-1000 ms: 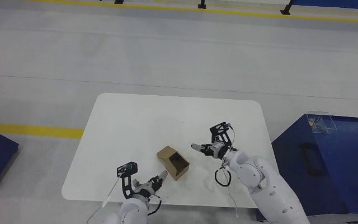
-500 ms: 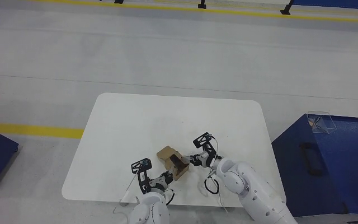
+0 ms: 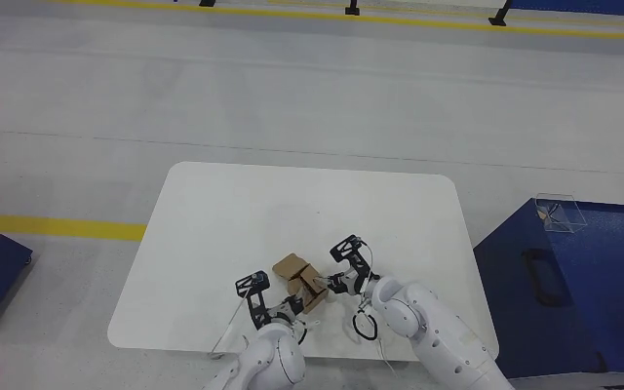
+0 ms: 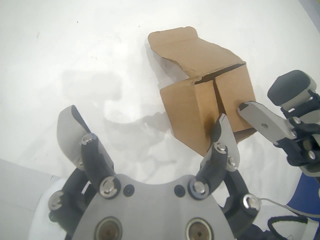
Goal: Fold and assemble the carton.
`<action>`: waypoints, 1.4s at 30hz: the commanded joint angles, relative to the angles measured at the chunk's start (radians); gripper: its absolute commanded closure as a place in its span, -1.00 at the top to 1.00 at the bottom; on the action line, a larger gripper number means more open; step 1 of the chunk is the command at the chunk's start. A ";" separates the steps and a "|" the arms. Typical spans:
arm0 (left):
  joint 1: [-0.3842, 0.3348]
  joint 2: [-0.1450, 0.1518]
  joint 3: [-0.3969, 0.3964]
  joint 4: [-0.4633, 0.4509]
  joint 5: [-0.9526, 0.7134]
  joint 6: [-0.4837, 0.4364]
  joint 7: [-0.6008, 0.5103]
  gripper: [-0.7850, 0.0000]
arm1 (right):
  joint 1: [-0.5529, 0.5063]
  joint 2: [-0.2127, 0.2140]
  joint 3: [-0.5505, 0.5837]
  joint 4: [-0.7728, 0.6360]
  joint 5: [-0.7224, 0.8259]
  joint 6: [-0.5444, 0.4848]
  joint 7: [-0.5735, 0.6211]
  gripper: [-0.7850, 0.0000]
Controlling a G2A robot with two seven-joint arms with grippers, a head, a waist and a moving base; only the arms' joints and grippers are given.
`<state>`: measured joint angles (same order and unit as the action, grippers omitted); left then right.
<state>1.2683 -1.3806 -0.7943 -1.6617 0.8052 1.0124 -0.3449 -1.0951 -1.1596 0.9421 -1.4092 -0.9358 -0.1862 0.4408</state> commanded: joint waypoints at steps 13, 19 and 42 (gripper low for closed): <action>0.049 -0.030 -0.036 -0.097 -0.049 -0.028 0.092 1.00 | 0.005 -0.001 0.048 -0.008 -0.005 -0.016 -0.019 1.00; 0.089 -0.031 -0.124 -0.136 -0.076 0.000 0.127 1.00 | -0.037 0.018 0.129 -0.060 0.016 -0.068 0.025 1.00; 0.147 -0.070 -0.230 -0.188 -0.269 -0.178 0.233 1.00 | -0.097 0.024 0.109 -0.047 -0.125 -0.090 0.035 1.00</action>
<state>1.4062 -1.4510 -1.0238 -1.8429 0.5346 0.8460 -0.1155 -1.2007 -1.1318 1.0567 -1.4672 -1.0667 -0.2968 0.4833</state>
